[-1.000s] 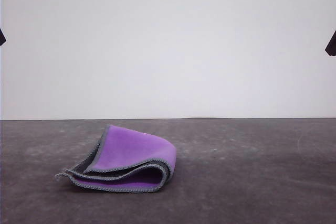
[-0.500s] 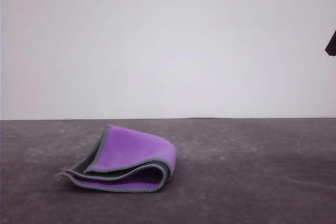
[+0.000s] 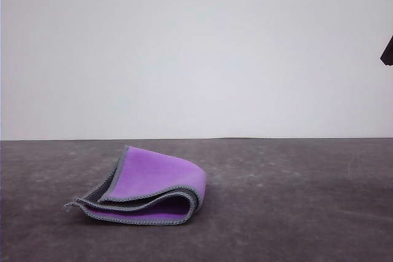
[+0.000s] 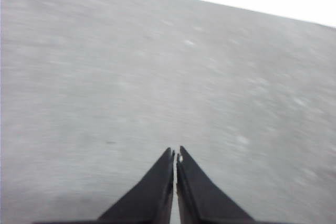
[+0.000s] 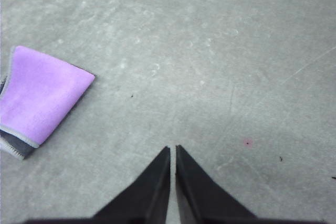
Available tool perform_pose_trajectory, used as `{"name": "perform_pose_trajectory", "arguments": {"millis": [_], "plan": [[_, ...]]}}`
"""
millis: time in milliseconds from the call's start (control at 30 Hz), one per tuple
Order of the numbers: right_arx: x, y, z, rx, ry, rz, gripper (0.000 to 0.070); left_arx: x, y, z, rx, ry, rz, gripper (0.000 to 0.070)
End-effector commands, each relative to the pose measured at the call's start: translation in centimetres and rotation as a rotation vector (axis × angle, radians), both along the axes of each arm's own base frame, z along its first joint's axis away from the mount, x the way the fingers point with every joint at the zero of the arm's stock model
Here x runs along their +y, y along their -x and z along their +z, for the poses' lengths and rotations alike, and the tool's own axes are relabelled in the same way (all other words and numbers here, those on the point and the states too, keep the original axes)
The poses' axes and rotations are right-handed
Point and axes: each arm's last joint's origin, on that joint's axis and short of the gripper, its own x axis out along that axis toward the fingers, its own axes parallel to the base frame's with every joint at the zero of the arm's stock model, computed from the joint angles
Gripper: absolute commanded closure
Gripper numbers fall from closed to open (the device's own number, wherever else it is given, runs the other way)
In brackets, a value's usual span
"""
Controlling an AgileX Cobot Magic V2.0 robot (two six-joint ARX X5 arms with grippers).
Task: Fold clothes
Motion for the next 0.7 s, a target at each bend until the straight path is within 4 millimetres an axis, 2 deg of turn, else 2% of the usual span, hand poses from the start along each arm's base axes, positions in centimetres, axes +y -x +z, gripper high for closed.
{"name": "perform_pose_trajectory", "arguments": {"millis": [0, 167, 333, 433, 467, 667], "plan": [[0.1, -0.1, 0.3, -0.019, 0.003, 0.009, 0.0685, 0.1, 0.2, 0.1, -0.035, -0.027, 0.008, 0.0700], [0.1, -0.1, 0.3, -0.019, 0.003, 0.009, 0.0685, 0.0, 0.6, 0.0, -0.096, -0.078, -0.019, 0.0700], [0.1, -0.1, 0.3, -0.019, 0.002, 0.010, 0.0685, -0.3, 0.7, -0.3, -0.083, -0.124, -0.148, 0.0700], [0.1, -0.1, 0.3, -0.019, 0.002, 0.010, 0.0685, -0.5, 0.5, -1.1, -0.067, -0.124, -0.196, 0.0700], [0.1, -0.1, 0.3, -0.019, 0.003, 0.009, 0.0685, -0.5, 0.4, -1.6, -0.063, -0.120, -0.201, 0.0700], [0.1, -0.1, 0.3, -0.018, 0.003, 0.009, 0.0685, -0.5, 0.4, -1.4, -0.080, -0.148, -0.179, 0.0700]]}}
